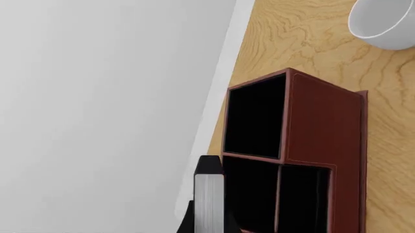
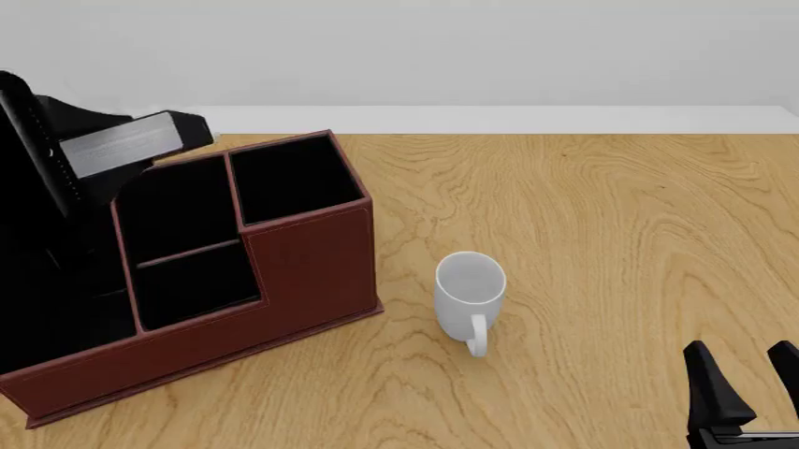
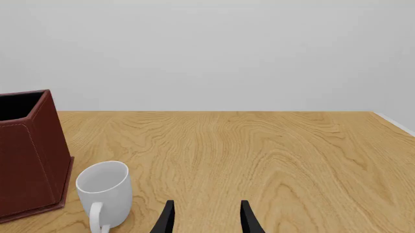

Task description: Pick up the book and place it in the front compartment of the caddy.

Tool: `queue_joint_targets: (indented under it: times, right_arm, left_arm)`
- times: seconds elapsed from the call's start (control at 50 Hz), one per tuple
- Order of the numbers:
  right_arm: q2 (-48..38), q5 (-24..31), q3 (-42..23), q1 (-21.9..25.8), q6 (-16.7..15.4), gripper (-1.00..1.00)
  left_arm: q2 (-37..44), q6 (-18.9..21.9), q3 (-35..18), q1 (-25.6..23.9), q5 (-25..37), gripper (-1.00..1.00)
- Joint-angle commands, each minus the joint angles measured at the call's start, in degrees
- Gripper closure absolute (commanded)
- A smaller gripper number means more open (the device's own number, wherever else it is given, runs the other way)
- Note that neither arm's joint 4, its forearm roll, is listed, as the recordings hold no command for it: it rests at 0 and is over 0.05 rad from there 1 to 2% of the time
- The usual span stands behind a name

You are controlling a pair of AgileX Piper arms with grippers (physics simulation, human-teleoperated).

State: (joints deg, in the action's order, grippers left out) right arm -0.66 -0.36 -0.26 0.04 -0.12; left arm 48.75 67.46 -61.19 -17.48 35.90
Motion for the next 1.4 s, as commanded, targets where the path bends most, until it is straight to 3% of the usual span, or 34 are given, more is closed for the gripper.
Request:
queue_joint_targets:
  times: [0.02, 0.16, 0.38, 0.88, 1.4]
  right_arm:
    - [0.00, 0.00, 0.00, 0.00, 0.00, -1.00]
    - [0.01, 0.00, 0.00, 0.01, 0.00, -1.00]
    - [0.00, 0.00, 0.00, 0.00, 0.00, -1.00]
    - [0.00, 0.00, 0.00, 0.00, -0.01, -1.00]
    - [0.01, 0.00, 0.00, -0.01, -0.01, -1.00]
  left_arm:
    - [0.56, -0.57, -0.29, 0.57, 0.83, 1.00]
    - [0.55, -0.15, 0.49, 1.03, 0.75, 1.00]
    - [0.82, -2.87, 0.25, 0.16, 1.42, 1.00]
    - [0.81, 0.76, 8.70, 2.80, -3.69, 1.00]
    - [2.73, 1.60, 11.66, 3.36, -7.24, 1.00]
